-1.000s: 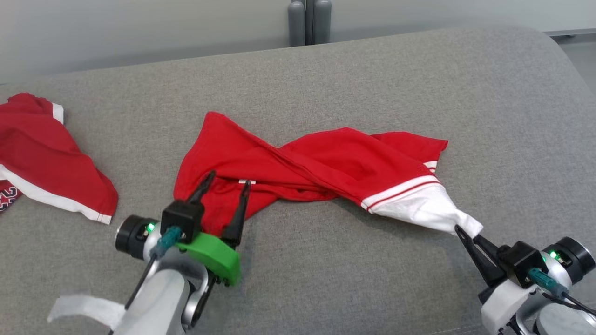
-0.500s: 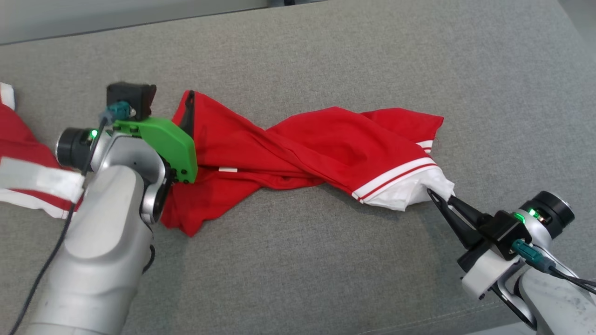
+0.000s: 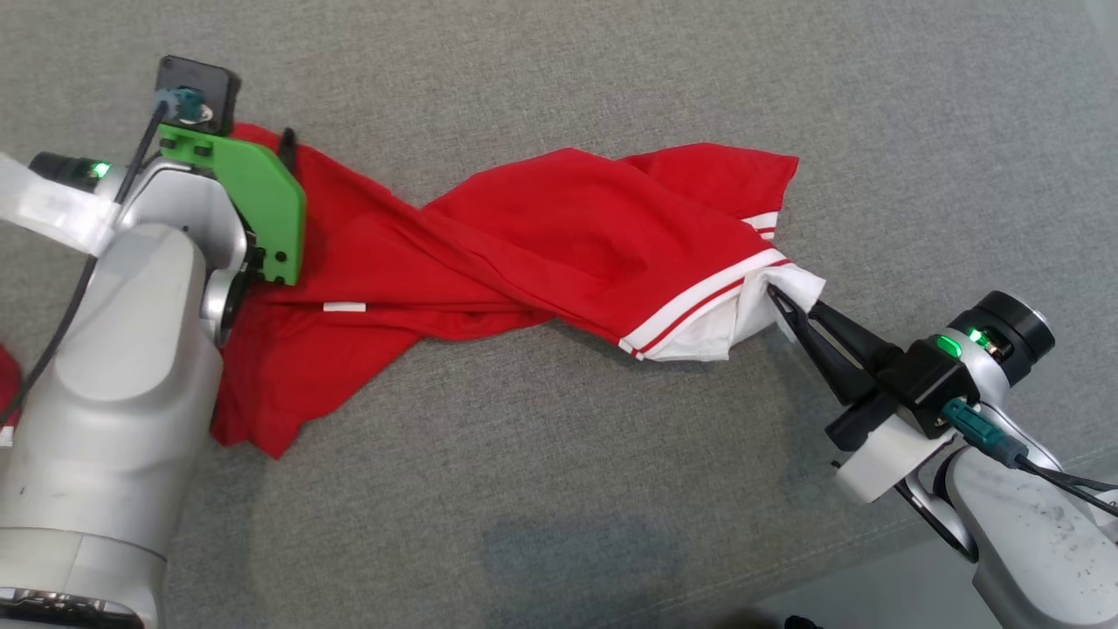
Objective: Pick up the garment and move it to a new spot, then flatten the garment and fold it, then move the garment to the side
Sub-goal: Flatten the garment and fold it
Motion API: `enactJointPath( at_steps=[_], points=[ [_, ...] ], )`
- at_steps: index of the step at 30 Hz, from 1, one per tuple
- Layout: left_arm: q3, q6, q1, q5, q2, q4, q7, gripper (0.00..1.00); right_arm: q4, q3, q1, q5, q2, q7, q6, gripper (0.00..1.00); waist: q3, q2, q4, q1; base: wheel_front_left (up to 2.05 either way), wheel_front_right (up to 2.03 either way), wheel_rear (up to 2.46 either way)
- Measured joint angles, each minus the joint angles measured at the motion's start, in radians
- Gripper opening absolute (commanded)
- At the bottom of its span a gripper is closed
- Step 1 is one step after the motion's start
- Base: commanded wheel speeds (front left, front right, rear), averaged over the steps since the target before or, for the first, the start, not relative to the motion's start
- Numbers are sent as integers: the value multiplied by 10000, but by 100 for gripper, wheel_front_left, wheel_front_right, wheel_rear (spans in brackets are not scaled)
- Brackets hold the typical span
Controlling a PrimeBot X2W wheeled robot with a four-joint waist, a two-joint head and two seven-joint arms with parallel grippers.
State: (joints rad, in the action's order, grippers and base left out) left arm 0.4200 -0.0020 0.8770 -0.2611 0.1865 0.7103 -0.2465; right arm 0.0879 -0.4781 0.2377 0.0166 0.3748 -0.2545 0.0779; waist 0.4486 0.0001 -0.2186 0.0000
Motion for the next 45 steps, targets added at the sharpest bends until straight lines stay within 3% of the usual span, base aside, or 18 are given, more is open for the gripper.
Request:
enactJointPath(
  at_steps=[3, 11, 28, 29, 31, 33, 34, 35, 41, 45],
  points=[
    [63, -84, 208, 0, -217, 123, -8, 100, 54, 44, 1, 0, -2, 0, -4, 0, 200, 0, -109, 0, 0, 0, 0],
    [169, -171, 658, 119, -165, 541, -82, 100, 94, -59, 177, -2, -128, 0, -2, 0, 321, 0, -51, 0, 0, 0, 0],
    [543, -504, 1118, 188, -650, 1501, -886, 100, 336, -96, 170, -2, -50, 0, -4, 0, 123, 0, 482, 0, 0, 0, 0],
    [550, -506, 1119, 184, -679, 1542, -917, 96, 336, -96, 170, -2, -48, 0, -4, 0, 118, 0, 493, 0, 0, 0, 0],
    [558, -529, 1123, 178, -729, 1584, -976, 58, 334, -98, 172, -2, -48, 0, -2, 0, 111, -1, 513, 0, 0, 0, 0],
    [587, -610, 1125, 173, -805, 1630, -1034, 40, 336, -102, 172, -2, -46, 0, -2, 0, 106, 0, 530, 0, 0, 0, 0],
    [621, -660, 1126, 161, -853, 1645, -1049, 18, 337, -102, 172, -2, -46, 0, -2, 0, 103, 0, 539, 0, 0, 0, 0],
    [654, -686, 1126, 161, -911, 1674, -1051, 2, 341, -102, 172, -2, -46, 0, -2, 0, 98, 0, 547, 0, 0, 0, 0],
    [727, -769, 1174, 153, -1026, 1825, -1131, 0, 360, -94, 177, -2, -67, 0, -2, 0, 37, 0, 579, 0, 0, 0, 0],
    [604, -767, 1152, 63, -1024, 1818, -635, 0, 290, 40, 200, 8, -261, 0, -98, 0, -78, 0, 596, 0, 0, 0, 0]
  ],
)
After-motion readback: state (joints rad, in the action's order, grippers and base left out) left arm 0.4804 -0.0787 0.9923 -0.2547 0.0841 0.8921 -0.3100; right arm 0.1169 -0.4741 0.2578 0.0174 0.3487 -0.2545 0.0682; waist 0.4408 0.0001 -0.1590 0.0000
